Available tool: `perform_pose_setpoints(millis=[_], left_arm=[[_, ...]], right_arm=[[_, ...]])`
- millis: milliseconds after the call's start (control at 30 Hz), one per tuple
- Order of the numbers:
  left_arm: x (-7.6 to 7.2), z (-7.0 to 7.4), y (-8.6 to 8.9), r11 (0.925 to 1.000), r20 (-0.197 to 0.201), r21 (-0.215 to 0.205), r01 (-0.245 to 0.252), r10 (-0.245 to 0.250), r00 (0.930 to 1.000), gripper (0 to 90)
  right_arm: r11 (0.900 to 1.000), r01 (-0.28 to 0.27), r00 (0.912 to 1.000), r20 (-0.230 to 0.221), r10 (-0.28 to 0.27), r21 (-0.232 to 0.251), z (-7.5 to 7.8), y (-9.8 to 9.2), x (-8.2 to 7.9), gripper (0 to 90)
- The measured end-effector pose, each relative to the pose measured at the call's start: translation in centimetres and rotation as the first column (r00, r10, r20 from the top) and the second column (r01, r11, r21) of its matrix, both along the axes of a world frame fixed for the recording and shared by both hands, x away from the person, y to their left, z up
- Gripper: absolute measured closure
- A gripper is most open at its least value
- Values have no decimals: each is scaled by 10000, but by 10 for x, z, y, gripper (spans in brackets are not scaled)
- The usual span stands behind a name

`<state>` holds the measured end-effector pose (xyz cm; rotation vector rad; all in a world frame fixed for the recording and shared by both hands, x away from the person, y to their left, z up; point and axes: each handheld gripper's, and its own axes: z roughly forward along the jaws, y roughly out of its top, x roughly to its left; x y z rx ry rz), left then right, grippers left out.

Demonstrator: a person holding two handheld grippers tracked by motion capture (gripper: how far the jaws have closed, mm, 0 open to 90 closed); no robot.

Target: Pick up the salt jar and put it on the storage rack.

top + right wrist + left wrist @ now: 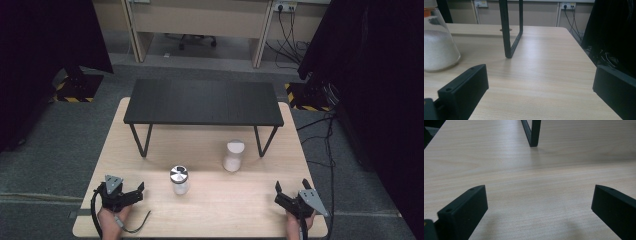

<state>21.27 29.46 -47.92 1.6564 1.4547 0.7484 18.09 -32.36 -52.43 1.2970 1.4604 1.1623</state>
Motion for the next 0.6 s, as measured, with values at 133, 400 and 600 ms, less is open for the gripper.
perform_pose_setpoints(millis=[133, 400, 600], left_arm=[[-1, 0, 1, 10000, 35, -73, -15, 15, 10000, 0], [-2, -1, 6, 9992, 182, -251, 297, -292, 9994, 0], [-8, -3, 13, 9968, 285, -710, 361, -341, 9990, 0]], right_arm=[[10000, -16, 10000, -18, 16, -31, 0, 0, 0, 3], [9999, -53, 9999, -99, 52, -119, 1, 1, 1, 3], [10000, 32, 10000, -38, -32, -10, 1, 1, 0, 3]])
